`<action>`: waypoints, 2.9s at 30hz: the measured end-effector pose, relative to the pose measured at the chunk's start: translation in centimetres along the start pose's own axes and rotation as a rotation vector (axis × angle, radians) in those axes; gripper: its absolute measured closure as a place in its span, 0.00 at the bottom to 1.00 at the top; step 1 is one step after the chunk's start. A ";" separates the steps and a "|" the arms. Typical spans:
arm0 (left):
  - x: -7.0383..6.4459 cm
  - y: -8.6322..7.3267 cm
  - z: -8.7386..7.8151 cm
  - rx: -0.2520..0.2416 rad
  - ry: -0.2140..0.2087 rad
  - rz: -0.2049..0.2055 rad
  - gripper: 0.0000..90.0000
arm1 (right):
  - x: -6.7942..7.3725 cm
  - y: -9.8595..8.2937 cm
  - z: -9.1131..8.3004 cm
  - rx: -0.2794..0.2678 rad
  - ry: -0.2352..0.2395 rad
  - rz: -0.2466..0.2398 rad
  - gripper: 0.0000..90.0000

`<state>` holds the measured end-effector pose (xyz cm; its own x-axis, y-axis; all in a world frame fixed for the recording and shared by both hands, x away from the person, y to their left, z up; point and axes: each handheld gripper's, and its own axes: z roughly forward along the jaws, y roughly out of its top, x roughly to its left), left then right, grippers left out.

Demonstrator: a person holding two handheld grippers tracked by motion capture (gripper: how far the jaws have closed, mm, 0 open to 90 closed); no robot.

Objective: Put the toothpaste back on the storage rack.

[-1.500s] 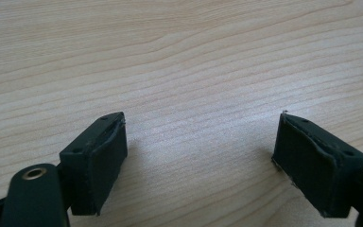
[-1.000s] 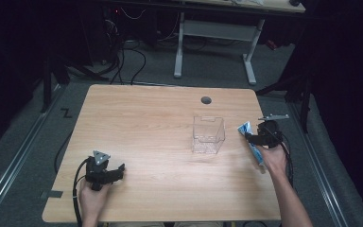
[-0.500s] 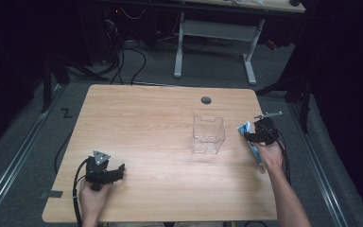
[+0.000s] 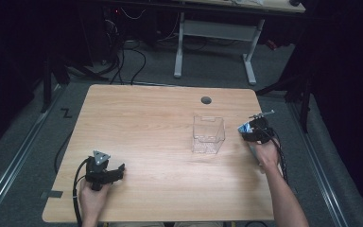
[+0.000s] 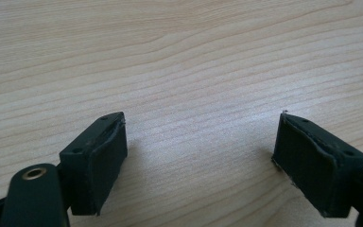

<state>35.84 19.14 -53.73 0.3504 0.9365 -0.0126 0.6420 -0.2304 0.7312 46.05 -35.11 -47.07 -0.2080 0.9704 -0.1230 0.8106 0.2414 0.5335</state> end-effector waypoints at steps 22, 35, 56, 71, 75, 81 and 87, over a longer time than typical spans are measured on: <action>0.0 0.0 0.0 0.000 0.000 -0.001 0.20 | 0.5 0.6 2.3 0.080 -0.084 -0.033 0.59; 0.0 0.0 0.0 0.000 0.000 -0.001 0.20 | -0.6 0.3 3.3 0.159 -0.092 -0.014 0.69; 0.0 0.0 0.0 0.000 0.000 -0.001 0.20 | -0.5 0.2 1.9 0.152 -0.059 -0.080 0.79; 0.0 0.0 0.0 0.000 0.000 -0.001 0.20 | 0.3 0.3 -1.8 0.031 0.085 -0.083 0.80; 0.0 0.0 0.0 0.000 0.000 -0.001 0.20 | 0.2 0.2 -2.9 0.003 0.147 -0.061 0.80; 0.0 0.0 0.0 0.000 0.000 -0.001 0.20 | 0.3 0.0 -4.7 -0.033 0.207 -0.060 0.80; 0.0 0.0 0.0 0.000 0.000 -0.001 0.20 | 0.6 -0.1 -6.1 -0.075 0.229 -0.081 0.81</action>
<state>35.83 19.13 -53.73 0.3497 0.9368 -0.0130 0.6420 -0.2295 0.7315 42.55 -34.65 -42.07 -0.3964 0.9179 0.0199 0.7451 0.3089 0.5911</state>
